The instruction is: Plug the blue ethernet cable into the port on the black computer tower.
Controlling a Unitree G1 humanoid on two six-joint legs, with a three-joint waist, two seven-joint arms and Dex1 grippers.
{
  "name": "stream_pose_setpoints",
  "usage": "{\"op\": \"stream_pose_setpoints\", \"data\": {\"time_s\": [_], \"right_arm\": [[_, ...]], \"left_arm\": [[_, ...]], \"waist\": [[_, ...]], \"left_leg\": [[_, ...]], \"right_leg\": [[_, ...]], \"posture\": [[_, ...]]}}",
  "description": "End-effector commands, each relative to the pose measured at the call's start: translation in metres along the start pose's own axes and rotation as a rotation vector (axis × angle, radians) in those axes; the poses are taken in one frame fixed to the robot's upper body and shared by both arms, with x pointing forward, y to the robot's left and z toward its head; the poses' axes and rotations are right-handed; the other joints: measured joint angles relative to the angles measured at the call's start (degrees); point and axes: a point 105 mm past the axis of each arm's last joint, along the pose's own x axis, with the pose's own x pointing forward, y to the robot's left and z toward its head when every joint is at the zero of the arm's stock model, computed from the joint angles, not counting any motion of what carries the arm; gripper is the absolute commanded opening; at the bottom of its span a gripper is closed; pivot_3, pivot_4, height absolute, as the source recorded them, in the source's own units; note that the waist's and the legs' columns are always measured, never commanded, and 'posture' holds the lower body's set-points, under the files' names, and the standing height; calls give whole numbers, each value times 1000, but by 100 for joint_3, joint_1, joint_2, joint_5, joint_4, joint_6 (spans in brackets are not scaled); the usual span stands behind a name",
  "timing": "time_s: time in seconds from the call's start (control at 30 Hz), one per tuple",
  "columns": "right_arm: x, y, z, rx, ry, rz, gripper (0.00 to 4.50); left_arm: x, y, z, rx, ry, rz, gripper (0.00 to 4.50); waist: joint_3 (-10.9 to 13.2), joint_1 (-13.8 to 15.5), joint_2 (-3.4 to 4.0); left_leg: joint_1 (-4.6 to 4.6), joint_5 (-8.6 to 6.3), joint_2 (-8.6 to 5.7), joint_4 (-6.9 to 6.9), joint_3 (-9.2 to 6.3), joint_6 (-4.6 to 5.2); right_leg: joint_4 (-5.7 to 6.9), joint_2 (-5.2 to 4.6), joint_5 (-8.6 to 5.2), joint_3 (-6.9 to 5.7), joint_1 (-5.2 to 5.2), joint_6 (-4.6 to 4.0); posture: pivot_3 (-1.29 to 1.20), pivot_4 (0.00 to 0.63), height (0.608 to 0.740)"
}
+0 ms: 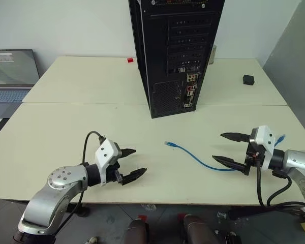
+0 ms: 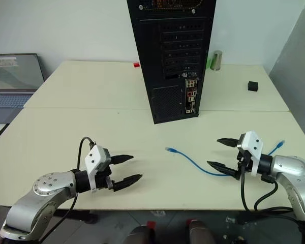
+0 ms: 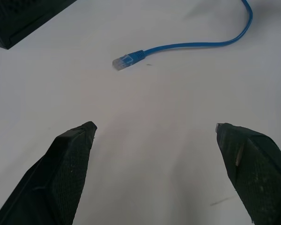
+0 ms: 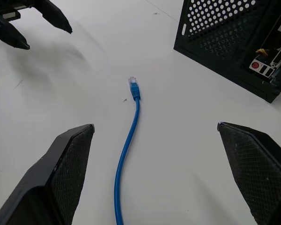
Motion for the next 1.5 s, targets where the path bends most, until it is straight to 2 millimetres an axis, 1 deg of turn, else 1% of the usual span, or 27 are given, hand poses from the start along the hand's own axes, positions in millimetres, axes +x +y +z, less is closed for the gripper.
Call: {"op": "stream_pose_setpoints", "data": {"time_s": [0.03, 0.33, 0.7, 0.83, 0.97, 1.03, 1.1, 1.23, 1.4, 1.5], "right_arm": [[-1, 1, 8, -30, -21, 8, 4496], [0, 3, 8, -33, -13, 26, 4496], [8, 6, 8, -15, -27, 36, 4496], [12, 6, 10, -6, -35, 35, 4496], [19, 8, 8, 2, -23, 44, 4496], [29, 10, 6, 8, -14, 49, 4496], [44, 14, 3, 7, -1, 67, 4496], [75, 19, 2, 18, -30, 102, 4496], [110, 14, -9, 27, -29, 102, 4496], [125, 10, -16, 31, -23, 99, 4496]], "left_arm": [[-2, -7, 11, 58, -32, -35, 4376], [-3, -12, 10, 79, -31, -38, 4376], [-1, -14, 9, 83, -28, -38, 4376], [0, -18, 9, 86, -20, -50, 4376], [3, -21, 6, 127, 1, -57, 4376], [5, -21, 5, 136, -2, -53, 4376], [7, -19, 4, 129, -1, -51, 4376], [6, -10, 5, 121, 5, -43, 4376], [7, -1, 7, 152, 11, -10, 4376], [8, 3, 7, 148, 7, 28, 4376]], "waist": [[0, 0, 0], [0, 1, 0], [0, 1, 0], [0, 0, 0], [0, 0, 0], [0, -12, 0], [0, -15, 0], [1, -12, -3], [2, -11, -10], [1, -12, -10]], "left_leg": [[0, 0, 0, 0, 0, 0], [0, 0, 0, 0, 1, 0], [1, 0, 0, 0, 1, 0], [1, 0, 1, 0, 0, 0], [1, 0, 0, 0, 0, 0], [2, 0, 1, 0, 1, 0], [3, 0, 3, 0, 1, 0], [5, 0, 5, 0, 2, 0], [4, 0, 1, 1, 2, 0], [3, 0, 1, 0, 2, 0]], "right_leg": [[0, 0, 0, 0, 0, 0], [0, 0, 0, 1, 0, 0], [0, 0, 0, 1, 0, 0], [0, 0, 0, 1, 0, 0], [0, 0, 0, 0, 0, 0], [1, 0, 0, 2, 0, 0], [1, 0, 0, 2, 0, 0], [2, 3, 0, 1, 0, -1], [1, 3, 0, 0, -1, -2], [4, 2, 0, 0, -4, -2]], "posture": [[0, 150, 740], [0, 150, 740], [0, 150, 740], [0, 150, 740], [0, 150, 740], [0, 150, 740], [0, 150, 740], [0, 150, 740], [0, 150, 740], [0, 150, 740]]}}
